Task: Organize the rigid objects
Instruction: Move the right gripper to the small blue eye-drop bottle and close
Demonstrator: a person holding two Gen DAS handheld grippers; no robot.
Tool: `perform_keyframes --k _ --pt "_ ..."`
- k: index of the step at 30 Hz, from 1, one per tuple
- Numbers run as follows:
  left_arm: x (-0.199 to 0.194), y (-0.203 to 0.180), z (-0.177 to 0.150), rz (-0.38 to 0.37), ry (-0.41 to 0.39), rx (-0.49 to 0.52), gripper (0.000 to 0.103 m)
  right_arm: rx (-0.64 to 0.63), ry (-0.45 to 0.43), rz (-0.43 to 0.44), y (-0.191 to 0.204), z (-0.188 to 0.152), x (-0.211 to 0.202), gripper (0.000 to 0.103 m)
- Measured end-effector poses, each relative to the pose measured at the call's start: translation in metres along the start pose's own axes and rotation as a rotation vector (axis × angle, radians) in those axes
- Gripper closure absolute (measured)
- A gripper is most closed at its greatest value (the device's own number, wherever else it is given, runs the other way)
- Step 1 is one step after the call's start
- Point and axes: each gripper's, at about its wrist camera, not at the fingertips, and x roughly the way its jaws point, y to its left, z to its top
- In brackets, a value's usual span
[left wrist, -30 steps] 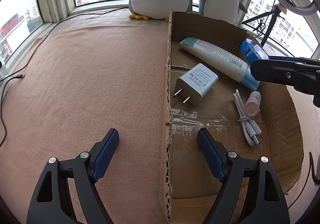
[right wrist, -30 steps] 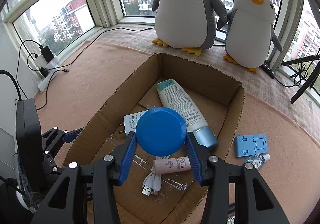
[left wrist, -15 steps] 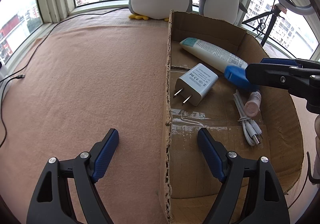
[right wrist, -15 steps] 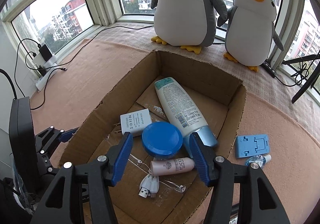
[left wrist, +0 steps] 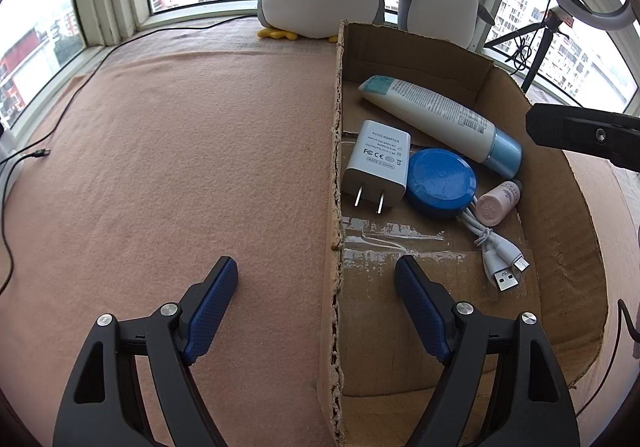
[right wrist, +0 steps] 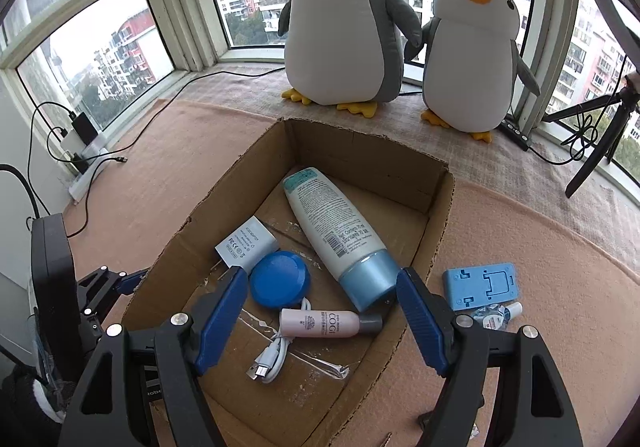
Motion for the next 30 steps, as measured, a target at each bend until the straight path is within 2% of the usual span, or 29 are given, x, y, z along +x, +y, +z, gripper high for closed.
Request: perform_keyframes --k 10,22,26,30 --pt "0.0 0.0 0.0 0.0 0.0 -0.001 0.021 0.1 -0.039 -0.037 -0.049 -0.013 -0.032 0.03" --pt "0.0 0.0 0.0 0.002 0.001 0.002 0.021 0.361 -0.033 -0.04 -0.132 -0.041 -0.049 0.03" --pt "0.0 0.0 0.0 0.002 0.001 0.003 0.021 0.369 -0.027 -0.053 -0.146 -0.045 -0.047 0.03" --pt "0.002 0.001 -0.001 0.003 0.002 0.005 0.021 0.309 -0.014 -0.044 -0.148 -0.046 -0.038 0.03"
